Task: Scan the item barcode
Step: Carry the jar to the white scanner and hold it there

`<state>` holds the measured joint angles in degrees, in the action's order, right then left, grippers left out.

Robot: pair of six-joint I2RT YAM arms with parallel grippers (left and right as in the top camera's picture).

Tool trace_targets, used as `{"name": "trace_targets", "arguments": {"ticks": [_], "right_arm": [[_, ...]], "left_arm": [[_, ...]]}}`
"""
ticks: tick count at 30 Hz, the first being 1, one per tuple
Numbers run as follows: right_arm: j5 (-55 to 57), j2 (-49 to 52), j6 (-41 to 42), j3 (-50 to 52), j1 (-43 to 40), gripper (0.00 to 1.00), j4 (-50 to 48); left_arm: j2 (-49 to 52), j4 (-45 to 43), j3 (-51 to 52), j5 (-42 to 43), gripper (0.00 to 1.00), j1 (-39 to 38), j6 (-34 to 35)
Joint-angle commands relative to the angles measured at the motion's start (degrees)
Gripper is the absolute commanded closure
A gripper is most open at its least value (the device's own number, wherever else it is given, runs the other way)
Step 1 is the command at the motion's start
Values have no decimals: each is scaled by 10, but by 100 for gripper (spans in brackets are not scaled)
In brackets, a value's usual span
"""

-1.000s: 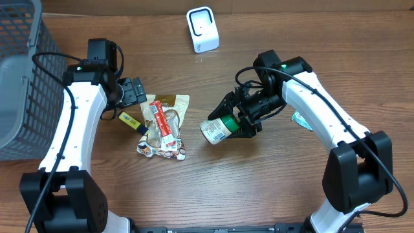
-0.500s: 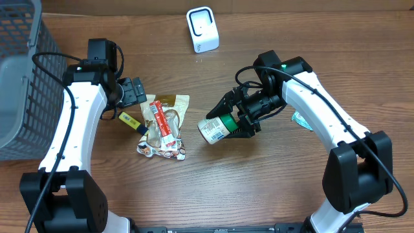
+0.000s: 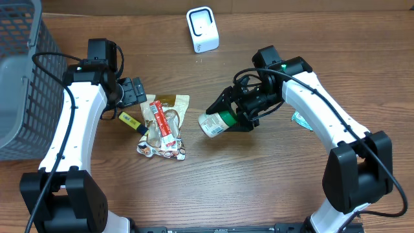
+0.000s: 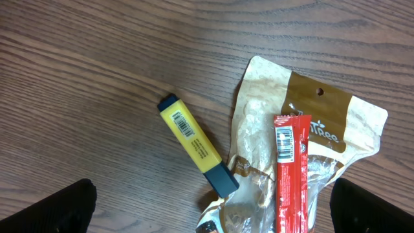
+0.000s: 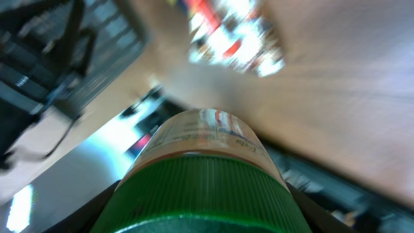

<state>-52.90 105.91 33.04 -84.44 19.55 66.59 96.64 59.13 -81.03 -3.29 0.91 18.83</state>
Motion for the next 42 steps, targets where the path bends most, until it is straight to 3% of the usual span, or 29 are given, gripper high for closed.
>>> {"name": "trace_targets", "arguments": {"ticks": [1,3,6,9,13,26,30,42], "right_arm": [[203,-21,0,-15,-2,96,-19],[311,-21,0,-15,-2,96,-26],[366,-21,-4,-15,-10,96,-64],[346,-21,-67,-16,-20,96,-98],[323,-21,-77,-46,-33,96,-103],[379,-21,-186,-336,-34,96,22],[438,-21,-186,-363,-34,96,-41],[439,52,-188,-356,-33,96,-280]], "left_arm": [[-7,0,-7,-3,0,2,-13],[-7,0,-7,-3,0,2,-13],[-7,0,-7,-3,0,2,-13],[-7,0,-7,-3,0,2,-13],[-7,0,-7,-3,0,2,-13],[-7,0,-7,-3,0,2,-13],[-7,0,-7,-3,0,2,-13],[-7,0,-7,-3,0,2,-13]]}}
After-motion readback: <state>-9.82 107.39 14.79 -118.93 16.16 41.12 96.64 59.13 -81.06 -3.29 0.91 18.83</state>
